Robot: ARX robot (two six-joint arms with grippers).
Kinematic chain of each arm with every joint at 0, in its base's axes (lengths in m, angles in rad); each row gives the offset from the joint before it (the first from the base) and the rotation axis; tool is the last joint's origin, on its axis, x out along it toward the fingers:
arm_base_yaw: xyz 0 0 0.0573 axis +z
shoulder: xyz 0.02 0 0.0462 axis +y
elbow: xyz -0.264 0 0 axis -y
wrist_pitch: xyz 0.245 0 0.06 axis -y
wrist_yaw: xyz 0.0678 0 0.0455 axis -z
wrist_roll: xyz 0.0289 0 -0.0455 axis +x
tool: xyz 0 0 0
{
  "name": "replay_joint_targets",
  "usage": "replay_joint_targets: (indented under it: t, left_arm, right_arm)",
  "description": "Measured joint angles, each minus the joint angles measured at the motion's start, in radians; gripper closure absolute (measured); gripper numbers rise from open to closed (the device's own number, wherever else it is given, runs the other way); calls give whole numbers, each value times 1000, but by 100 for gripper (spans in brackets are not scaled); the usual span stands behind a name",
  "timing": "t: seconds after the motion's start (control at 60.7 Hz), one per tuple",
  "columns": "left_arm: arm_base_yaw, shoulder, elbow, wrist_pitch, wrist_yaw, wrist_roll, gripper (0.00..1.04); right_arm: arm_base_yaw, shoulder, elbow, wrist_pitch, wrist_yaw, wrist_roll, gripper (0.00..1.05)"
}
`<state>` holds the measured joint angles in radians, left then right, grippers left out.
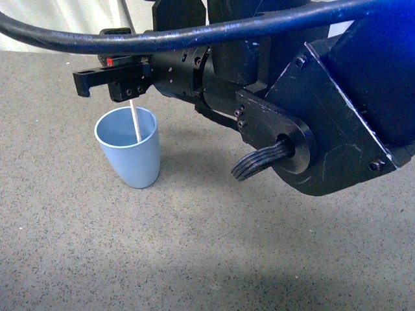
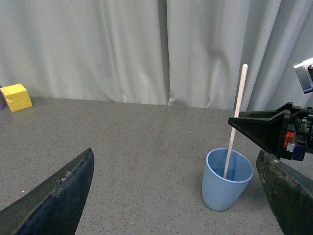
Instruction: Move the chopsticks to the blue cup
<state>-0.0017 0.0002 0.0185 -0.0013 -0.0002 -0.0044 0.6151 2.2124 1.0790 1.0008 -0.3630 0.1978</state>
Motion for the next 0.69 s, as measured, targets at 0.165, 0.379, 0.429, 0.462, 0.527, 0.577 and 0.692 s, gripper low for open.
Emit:
replay_joint_targets:
  t: [0.165,0.379,0.429,0.462,0.527,0.577,0.692]
  left_arm:
    - [0,0,0,0,0,0,7]
    - [0,0,0,0,0,0,7]
    - [0,0,0,0,0,0,7]
    - [0,0,0,0,0,0,7]
    - [0,0,0,0,0,0,7]
    - [0,0,0,0,0,0,7]
    - [0,0,0,0,0,0,7]
  right_arm:
    - [-1,-9,-22,1,-8,-2,23]
    - [-1,-50,-47,8,0,-18,9]
    - [-1,-70,-65,13,25,-26,9]
    - [-1,-80,-74,12,44,-32,9]
    - [-5,-109,-95,-4,111,-53,9]
    - [-22,-140,-111,-41,220,-90,9]
    - [-71,-178,-153,-64,352,-125,9]
